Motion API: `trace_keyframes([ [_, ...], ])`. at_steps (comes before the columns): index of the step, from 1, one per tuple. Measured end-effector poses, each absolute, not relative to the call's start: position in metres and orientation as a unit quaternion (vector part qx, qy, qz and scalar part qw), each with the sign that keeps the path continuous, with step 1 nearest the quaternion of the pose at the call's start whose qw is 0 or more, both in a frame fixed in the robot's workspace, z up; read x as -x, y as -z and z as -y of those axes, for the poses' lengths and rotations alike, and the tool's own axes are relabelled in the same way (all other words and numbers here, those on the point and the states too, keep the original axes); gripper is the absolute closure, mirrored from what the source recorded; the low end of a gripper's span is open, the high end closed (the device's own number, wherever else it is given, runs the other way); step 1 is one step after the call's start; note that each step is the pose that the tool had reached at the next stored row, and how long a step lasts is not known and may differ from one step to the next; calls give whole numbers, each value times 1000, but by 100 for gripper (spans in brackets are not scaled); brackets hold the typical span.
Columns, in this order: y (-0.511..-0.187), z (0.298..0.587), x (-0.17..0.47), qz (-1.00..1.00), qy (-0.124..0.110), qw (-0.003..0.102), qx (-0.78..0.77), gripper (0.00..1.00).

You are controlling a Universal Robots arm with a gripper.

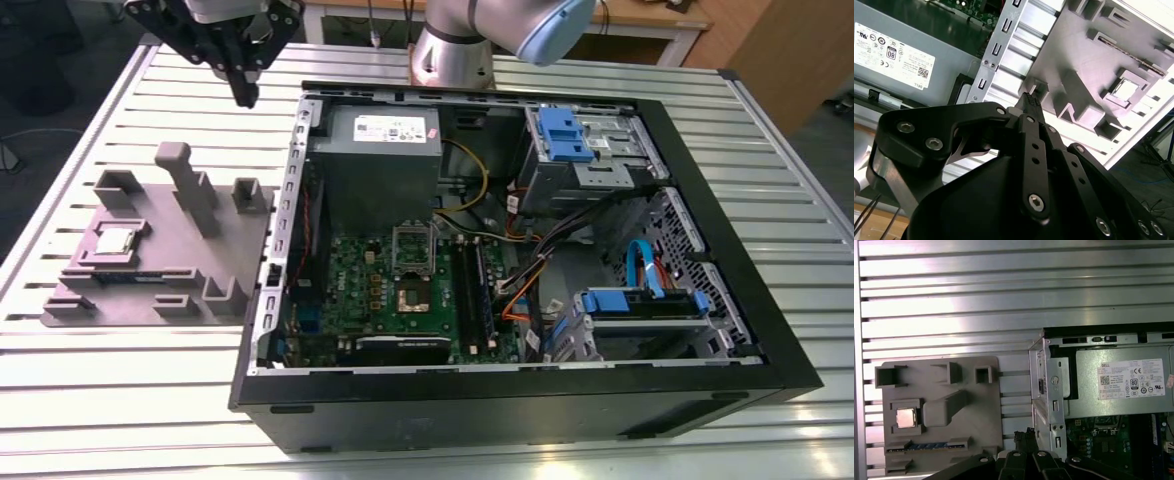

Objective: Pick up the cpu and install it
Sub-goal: 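Reach for the cpu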

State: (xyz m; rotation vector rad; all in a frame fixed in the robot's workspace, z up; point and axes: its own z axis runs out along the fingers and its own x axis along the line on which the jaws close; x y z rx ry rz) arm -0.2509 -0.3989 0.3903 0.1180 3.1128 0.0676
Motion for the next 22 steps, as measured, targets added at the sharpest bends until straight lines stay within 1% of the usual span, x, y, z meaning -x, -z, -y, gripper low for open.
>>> trace_keyframes([
  [22,-390,399,259,-999,-22,13,-38,90],
])
